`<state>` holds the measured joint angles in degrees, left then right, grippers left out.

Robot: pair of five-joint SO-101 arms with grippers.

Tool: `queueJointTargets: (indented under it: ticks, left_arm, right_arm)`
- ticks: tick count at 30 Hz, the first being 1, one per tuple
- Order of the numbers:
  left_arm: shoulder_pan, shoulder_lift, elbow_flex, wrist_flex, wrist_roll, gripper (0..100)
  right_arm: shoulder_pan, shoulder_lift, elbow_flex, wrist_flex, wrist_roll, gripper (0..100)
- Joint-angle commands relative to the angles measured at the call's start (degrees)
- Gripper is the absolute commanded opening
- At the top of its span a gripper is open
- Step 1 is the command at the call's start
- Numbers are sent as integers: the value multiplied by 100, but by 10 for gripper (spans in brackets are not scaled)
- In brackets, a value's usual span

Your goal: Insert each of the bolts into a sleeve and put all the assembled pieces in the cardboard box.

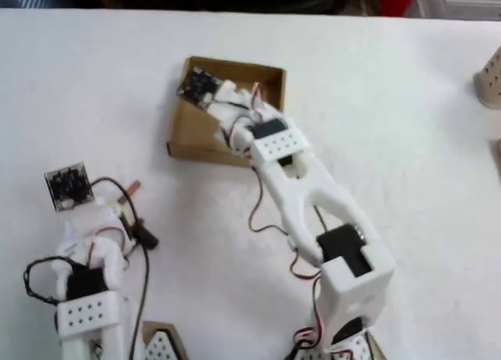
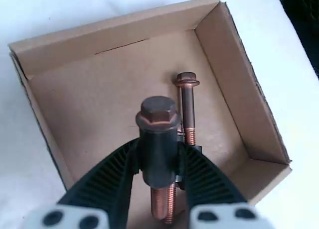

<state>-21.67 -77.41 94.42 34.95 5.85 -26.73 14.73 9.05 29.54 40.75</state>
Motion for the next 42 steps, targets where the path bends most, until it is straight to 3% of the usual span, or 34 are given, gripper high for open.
queueJointTargets:
  ticks: [1,14,25,28,32,38,42]
  left_arm:
    - [-40,-57,-53,-141,-70,23]
    - [-48,-57,-53,-141,-70,23]
    - [-136,-57,-70,-132,-62,23]
    - [-479,-57,-220,-132,-70,23]
    - [-1420,-57,-571,-88,-70,23]
    - [-2993,-31,-765,-123,-273,24]
    - [-3547,-22,-1134,-88,-466,24]
  right_arm:
    - [154,-84,-220,-110,62,101]
    - [127,-338,167,-57,62,106]
    - [-523,-2316,1011,1780,9,105]
    - [-954,-3073,1574,2220,9,105]
    - [-1604,-4057,2479,2448,0,105]
    - [-2334,-4989,3508,2149,0,106]
    - [-2519,-5042,3771,1763,-132,108]
